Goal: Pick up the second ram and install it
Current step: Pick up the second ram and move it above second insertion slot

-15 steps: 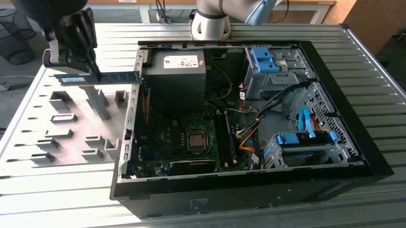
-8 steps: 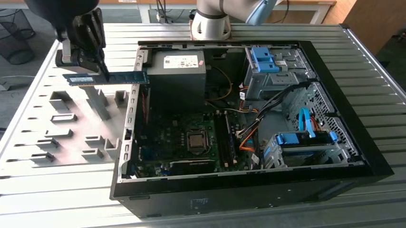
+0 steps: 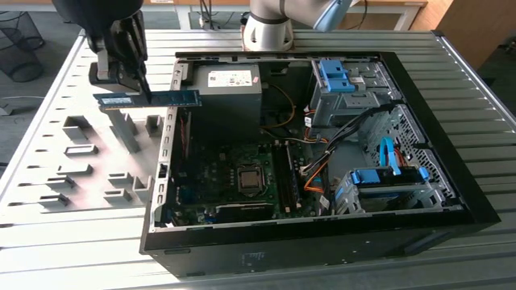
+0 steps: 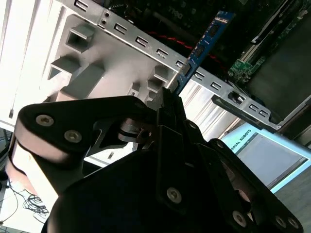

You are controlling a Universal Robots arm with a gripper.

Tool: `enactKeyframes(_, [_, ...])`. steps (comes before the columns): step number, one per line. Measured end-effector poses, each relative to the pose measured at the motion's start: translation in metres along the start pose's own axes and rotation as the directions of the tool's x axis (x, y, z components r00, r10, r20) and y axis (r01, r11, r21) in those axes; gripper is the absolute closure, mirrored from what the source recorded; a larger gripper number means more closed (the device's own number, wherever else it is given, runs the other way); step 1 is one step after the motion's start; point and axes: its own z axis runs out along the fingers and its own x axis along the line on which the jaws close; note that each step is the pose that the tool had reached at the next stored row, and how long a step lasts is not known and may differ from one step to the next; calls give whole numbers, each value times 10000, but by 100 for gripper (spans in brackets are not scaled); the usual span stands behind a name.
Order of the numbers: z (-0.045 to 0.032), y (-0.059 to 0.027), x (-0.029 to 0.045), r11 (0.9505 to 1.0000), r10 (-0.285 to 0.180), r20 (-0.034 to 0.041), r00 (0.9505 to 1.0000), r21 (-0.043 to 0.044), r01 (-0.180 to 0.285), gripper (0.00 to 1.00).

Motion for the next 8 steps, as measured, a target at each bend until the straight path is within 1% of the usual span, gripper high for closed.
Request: enactKeyframes(8, [-1,-125,-1,10000,0,0,10000,1,0,86])
